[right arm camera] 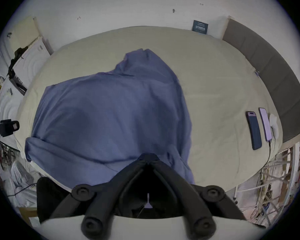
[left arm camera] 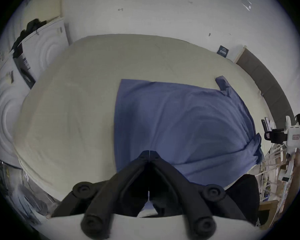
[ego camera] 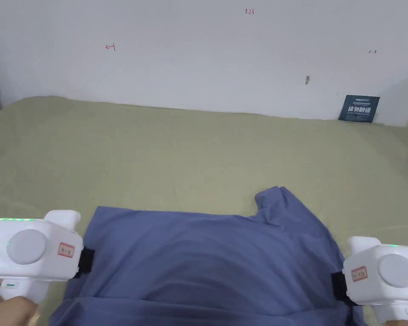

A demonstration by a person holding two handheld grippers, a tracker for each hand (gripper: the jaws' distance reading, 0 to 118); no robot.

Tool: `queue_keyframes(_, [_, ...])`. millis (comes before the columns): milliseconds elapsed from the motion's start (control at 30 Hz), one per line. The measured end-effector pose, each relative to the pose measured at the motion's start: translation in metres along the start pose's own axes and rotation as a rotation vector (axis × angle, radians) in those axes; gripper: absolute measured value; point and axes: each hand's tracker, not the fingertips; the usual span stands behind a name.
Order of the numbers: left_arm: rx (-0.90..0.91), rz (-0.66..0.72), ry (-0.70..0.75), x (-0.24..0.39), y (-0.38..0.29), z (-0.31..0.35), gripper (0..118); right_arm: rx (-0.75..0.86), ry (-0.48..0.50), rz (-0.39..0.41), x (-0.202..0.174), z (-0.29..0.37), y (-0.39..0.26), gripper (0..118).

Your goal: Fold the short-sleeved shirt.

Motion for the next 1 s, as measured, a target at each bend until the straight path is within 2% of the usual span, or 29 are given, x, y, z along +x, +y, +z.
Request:
queue_keyframes(200, [-0.008, 0.021, -0.013, -0.011, 0.073, -0.031, 0, -0.01, 0.023, 0.01, -0.008, -0.014, 0.027, 0])
queue_keyframes(300, [-0.077, 0.049, -0.013, -0.022, 0.12, -0.064, 0, -0.027, 0.024, 0.018, -0.009, -0.026, 0.047, 0])
queue_keyframes(433, [-0.146, 0.033, 0.076, -0.041, 0.17, -0.121, 0, -0.048, 0.006, 0.021, -0.005, -0.047, 0.084, 0])
queue_keyframes(533, [-0.179, 0.036, 0.093, -0.041, 0.18, -0.144, 0, -0.048, -0.019, 0.037, -0.003, -0.061, 0.109, 0])
queue_keyframes(567, [-0.198, 0.044, 0.089, -0.043, 0.182, -0.152, 8, -0.047, -0.027, 0.045, -0.004, -0.062, 0.113, 0])
queue_keyframes(600, [-0.222, 0.049, 0.087, -0.046, 0.186, -0.162, 34, -0.045, -0.031, 0.051, -0.004, -0.066, 0.119, 0])
queue_keyframes(667, [-0.264, 0.062, 0.1, -0.05, 0.19, -0.184, 101, -0.049, -0.017, 0.056, -0.001, -0.071, 0.128, 0])
queue_keyframes(700, [-0.276, 0.064, 0.1, -0.052, 0.191, -0.191, 118, -0.048, -0.009, 0.053, -0.003, -0.071, 0.128, 0])
queue_keyframes(833, [-0.306, 0.117, 0.086, -0.057, 0.192, -0.213, 117, -0.053, 0.008, 0.043, 0.001, -0.08, 0.138, 0])
queue_keyframes(867, [-0.322, 0.115, 0.08, -0.058, 0.191, -0.217, 114, -0.055, 0.007, 0.039, 0.003, -0.082, 0.14, 0])
queue_keyframes(900, [-0.325, 0.108, 0.076, -0.058, 0.19, -0.218, 101, -0.057, 0.009, 0.035, 0.006, -0.084, 0.143, 0])
queue_keyframes(967, [-0.322, 0.084, 0.097, -0.054, 0.187, -0.215, 54, -0.06, 0.011, 0.014, 0.012, -0.088, 0.148, 0])
queue_keyframes(1000, [-0.313, 0.033, 0.186, -0.051, 0.185, -0.212, 37, -0.073, 0.015, -0.008, 0.019, -0.091, 0.154, 0])
